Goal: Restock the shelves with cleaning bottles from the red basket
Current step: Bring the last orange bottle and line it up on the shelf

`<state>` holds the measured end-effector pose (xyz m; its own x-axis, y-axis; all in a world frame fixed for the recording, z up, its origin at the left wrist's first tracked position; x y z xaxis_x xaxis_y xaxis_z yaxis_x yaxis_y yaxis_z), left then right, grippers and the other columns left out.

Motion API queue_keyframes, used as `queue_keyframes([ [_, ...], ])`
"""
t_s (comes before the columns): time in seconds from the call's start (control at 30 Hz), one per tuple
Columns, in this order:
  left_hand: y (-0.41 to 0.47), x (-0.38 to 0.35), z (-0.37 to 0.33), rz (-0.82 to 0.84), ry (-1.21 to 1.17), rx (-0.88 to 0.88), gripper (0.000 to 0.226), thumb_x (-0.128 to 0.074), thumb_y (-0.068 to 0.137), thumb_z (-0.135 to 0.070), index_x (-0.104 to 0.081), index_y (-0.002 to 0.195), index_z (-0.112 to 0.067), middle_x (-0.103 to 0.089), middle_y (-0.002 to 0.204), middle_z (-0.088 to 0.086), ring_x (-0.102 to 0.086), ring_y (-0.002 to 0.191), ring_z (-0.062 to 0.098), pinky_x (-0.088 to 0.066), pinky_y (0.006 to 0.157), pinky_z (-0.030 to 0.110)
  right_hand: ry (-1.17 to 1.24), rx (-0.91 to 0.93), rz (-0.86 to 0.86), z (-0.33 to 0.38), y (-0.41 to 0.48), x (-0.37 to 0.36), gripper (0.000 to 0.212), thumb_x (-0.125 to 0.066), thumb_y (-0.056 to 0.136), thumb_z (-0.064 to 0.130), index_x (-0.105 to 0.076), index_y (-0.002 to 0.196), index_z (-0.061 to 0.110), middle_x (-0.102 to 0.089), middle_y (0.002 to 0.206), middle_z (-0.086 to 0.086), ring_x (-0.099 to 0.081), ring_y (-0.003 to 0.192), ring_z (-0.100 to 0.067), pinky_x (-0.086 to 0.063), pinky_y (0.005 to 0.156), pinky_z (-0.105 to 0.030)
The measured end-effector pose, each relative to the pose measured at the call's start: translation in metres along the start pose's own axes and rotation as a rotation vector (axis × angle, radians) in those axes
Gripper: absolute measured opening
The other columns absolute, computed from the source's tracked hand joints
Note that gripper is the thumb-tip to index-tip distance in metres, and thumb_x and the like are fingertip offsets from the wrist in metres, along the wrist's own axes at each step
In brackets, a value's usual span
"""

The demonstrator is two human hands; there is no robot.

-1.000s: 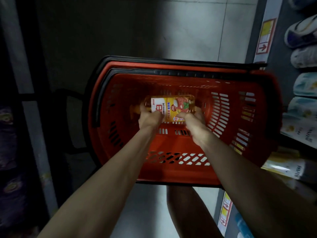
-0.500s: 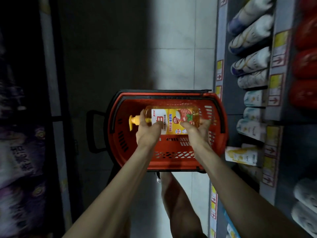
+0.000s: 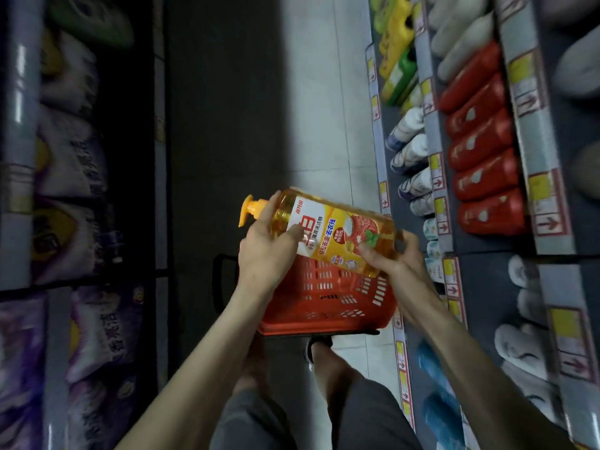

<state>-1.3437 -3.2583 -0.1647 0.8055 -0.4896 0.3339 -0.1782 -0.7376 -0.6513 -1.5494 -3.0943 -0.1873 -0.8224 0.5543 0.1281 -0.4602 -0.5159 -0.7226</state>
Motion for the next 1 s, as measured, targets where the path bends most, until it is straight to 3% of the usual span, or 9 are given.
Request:
queue_keyframes([
  [0.1, -0.025, 0.030, -0.049, -0.015, 0.052, -0.098, 0.060, -0.067, 0.097, -0.037, -0.045, 0.149, -0.058, -0.070, 0.097, -0.020, -0.073, 0.095, 0.010, -0.060, 0.096, 0.046, -0.051, 0.090, 0.104, 0.048, -0.030, -0.008, 0.091, -0.094, 0.054, 0.062, -0.052, 0.131, 0.040, -0.073, 0.125, 0.004, -0.075, 0.111, -0.019, -0.058, 0.101, -0.055],
  [0.2, -0.050, 0.061, -0.094, -0.025, 0.082, -0.165, 0.059, -0.065, 0.094, -0.041, -0.048, 0.147, -0.058, -0.072, 0.100, -0.019, -0.071, 0.099, 0.009, -0.058, 0.099, 0.045, -0.104, 0.174, 0.145, 0.090, -0.060, -0.020, 0.090, -0.092, 0.056, 0.066, -0.052, 0.132, 0.038, -0.075, 0.122, 0.007, -0.075, 0.110, -0.017, -0.058, 0.101, -0.051],
  [0.37, -0.094, 0.115, -0.171, -0.102, 0.068, -0.297, 0.052, -0.065, 0.099, -0.036, -0.054, 0.147, -0.050, -0.067, 0.101, -0.024, -0.069, 0.096, 0.004, -0.060, 0.097, 0.046, -0.101, 0.268, 0.199, 0.157, -0.103, -0.039, 0.076, -0.093, 0.062, 0.049, -0.057, 0.126, 0.028, -0.077, 0.113, 0.005, -0.076, 0.102, -0.012, -0.061, 0.091, -0.033],
  [0.43, -0.114, 0.134, -0.196, -0.147, 0.014, -0.397, 0.050, -0.068, 0.098, -0.037, -0.056, 0.145, -0.047, -0.071, 0.108, -0.020, -0.073, 0.099, 0.007, -0.063, 0.093, 0.047, -0.056, 0.291, 0.222, 0.181, -0.116, -0.044, 0.073, -0.095, 0.062, 0.044, -0.060, 0.124, 0.027, -0.078, 0.112, 0.003, -0.077, 0.102, -0.017, -0.062, 0.095, -0.043],
  [0.53, -0.148, 0.164, -0.228, -0.244, -0.266, -0.575, 0.043, -0.076, 0.098, -0.026, -0.064, 0.138, -0.035, -0.075, 0.123, -0.011, -0.073, 0.112, 0.009, -0.062, 0.095, 0.040, 0.118, 0.266, 0.313, 0.208, -0.133, -0.058, 0.073, -0.094, 0.071, 0.031, -0.059, 0.133, 0.016, -0.076, 0.122, -0.010, -0.075, 0.112, -0.034, -0.055, 0.103, -0.063],
  [0.63, -0.174, 0.183, -0.253, -0.304, -0.538, -0.622, 0.056, -0.084, 0.089, -0.020, -0.055, 0.135, -0.028, -0.068, 0.131, -0.008, -0.070, 0.117, 0.005, -0.062, 0.093, 0.033, 0.271, 0.265, 0.401, 0.239, -0.151, -0.077, 0.081, -0.093, 0.074, 0.028, -0.055, 0.143, 0.012, -0.070, 0.134, -0.018, -0.069, 0.121, -0.041, -0.046, 0.110, -0.070],
  [0.73, -0.174, 0.181, -0.271, -0.155, -0.789, -0.497, 0.068, -0.088, 0.080, -0.034, -0.051, 0.138, -0.030, -0.069, 0.133, 0.003, -0.073, 0.117, 0.017, -0.062, 0.096, 0.041, 0.352, 0.314, 0.469, 0.271, -0.175, -0.096, 0.080, -0.090, 0.078, 0.028, -0.054, 0.147, 0.011, -0.068, 0.138, -0.020, -0.067, 0.126, -0.042, -0.044, 0.111, -0.071],
  [0.83, -0.179, 0.171, -0.301, 0.138, -0.839, -0.448, 0.055, -0.073, 0.090, -0.035, -0.061, 0.139, -0.013, -0.075, 0.128, 0.014, -0.075, 0.115, 0.031, -0.059, 0.099, 0.052, 0.336, 0.373, 0.537, 0.298, -0.199, -0.115, 0.083, -0.092, 0.078, 0.034, -0.054, 0.149, 0.014, -0.065, 0.143, -0.019, -0.063, 0.131, -0.042, -0.046, 0.112, -0.065],
  [1.0, -0.174, 0.203, -0.326, 0.212, -0.788, -0.460, 0.045, -0.074, 0.090, -0.029, -0.068, 0.130, -0.010, -0.077, 0.122, 0.016, -0.075, 0.113, 0.036, -0.056, 0.103, 0.057, 0.076, 0.417, 0.492, 0.325, -0.212, -0.124, 0.104, -0.091, 0.061, 0.070, -0.053, 0.144, 0.021, -0.072, 0.136, -0.004, -0.069, 0.126, -0.026, -0.052, 0.109, -0.047],
])
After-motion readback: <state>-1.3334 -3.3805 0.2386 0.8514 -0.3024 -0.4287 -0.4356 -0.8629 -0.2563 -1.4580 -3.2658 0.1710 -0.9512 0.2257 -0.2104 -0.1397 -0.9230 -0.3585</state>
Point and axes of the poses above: each hand's wrist, its own y-axis towards the middle knuckle, its own x-axis out of the back of the hand, z = x × y, the point moved 10 cm from there along y, towards the middle knuckle
